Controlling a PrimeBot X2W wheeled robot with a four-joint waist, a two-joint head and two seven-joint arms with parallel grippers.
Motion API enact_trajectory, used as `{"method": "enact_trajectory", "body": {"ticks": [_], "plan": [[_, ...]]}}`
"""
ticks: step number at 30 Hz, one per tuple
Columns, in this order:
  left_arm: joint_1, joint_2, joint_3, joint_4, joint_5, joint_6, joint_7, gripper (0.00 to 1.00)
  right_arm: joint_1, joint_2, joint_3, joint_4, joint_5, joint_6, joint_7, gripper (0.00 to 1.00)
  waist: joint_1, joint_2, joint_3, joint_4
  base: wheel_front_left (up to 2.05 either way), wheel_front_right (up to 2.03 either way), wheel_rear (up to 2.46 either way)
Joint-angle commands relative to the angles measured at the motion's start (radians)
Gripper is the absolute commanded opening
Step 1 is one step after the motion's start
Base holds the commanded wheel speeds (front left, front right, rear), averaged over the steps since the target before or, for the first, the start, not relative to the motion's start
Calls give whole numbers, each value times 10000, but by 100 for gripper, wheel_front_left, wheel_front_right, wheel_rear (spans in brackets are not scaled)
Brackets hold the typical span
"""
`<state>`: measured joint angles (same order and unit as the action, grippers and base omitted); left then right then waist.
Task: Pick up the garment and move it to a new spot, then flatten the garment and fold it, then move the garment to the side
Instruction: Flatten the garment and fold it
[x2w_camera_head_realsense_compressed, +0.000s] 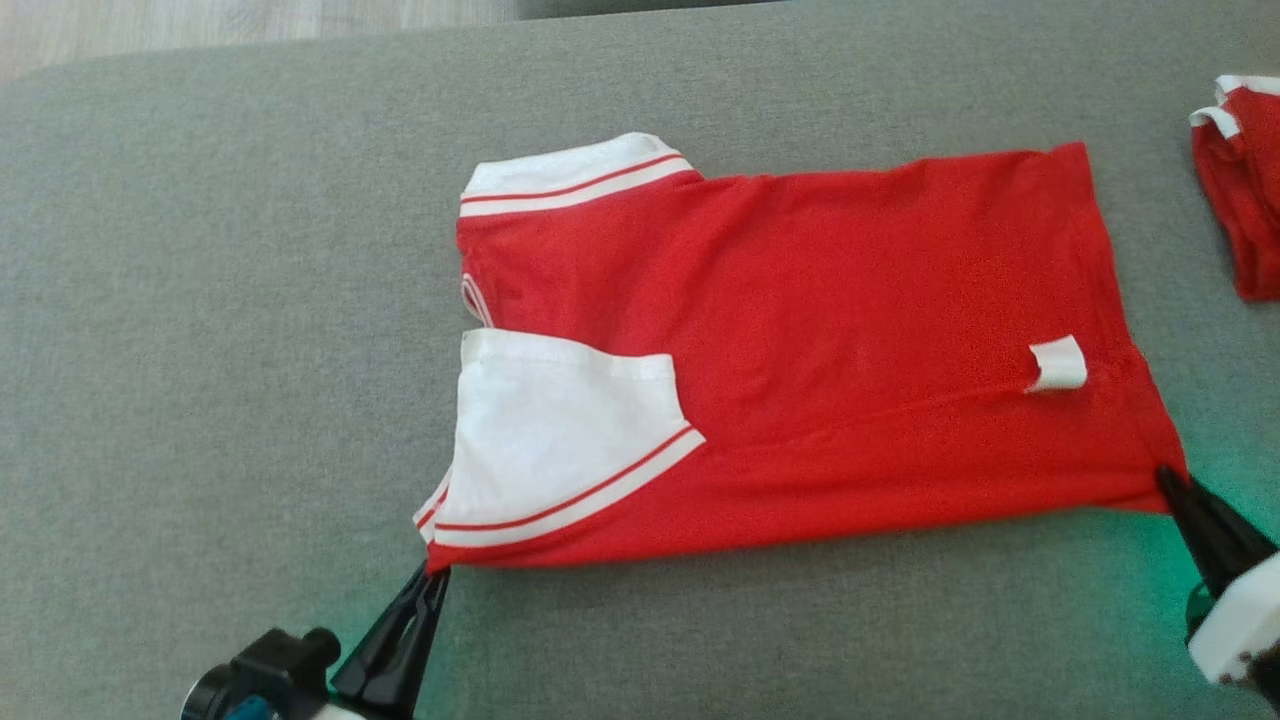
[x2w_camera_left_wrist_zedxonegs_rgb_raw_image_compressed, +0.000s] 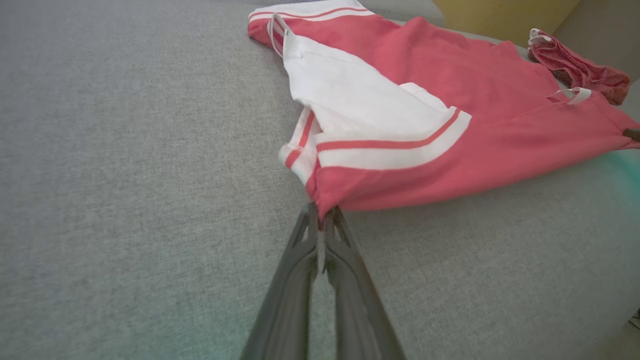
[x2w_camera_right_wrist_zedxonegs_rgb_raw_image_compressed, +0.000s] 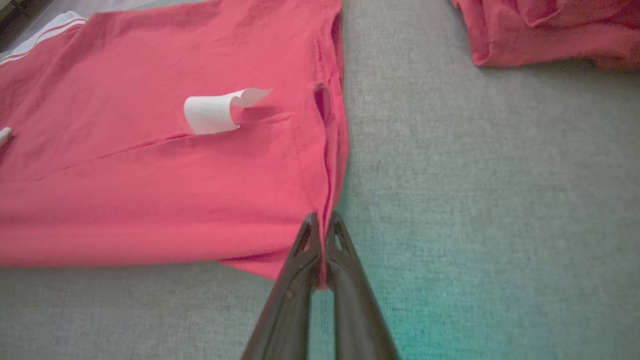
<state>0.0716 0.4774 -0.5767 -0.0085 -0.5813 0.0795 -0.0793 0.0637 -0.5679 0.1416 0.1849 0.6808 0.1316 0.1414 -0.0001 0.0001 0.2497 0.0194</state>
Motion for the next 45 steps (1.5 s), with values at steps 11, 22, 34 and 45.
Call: {"method": "enact_trajectory", "body": {"ticks": [11, 22, 34, 45], "plan": [[-1269, 325, 447, -249, 67, -160, 64, 100, 337, 390, -1065, -1038, -704, -9, 166, 100, 1, -1, 142, -21, 0, 0, 0], [-5129, 1416, 1267, -870, -812, -1594, 1966, 100, -329, 734, -1332, -2201, -1379, -9, 424, 100, 1, -1, 1207, -429, 0, 0, 0], [-9292, 1769, 812, 1588, -4510, -2077, 7312, 100, -1747, 857, -593, -2516, -1667, -9, 664, 100, 1, -1, 2548, -1430, 0, 0, 0], [-9458, 2421, 381, 2418, -4716, -2091, 8391, 100, -2183, 1094, -151, -1856, -1543, -9, 254, 100, 1, -1, 2871, -2026, 0, 0, 0]]}}
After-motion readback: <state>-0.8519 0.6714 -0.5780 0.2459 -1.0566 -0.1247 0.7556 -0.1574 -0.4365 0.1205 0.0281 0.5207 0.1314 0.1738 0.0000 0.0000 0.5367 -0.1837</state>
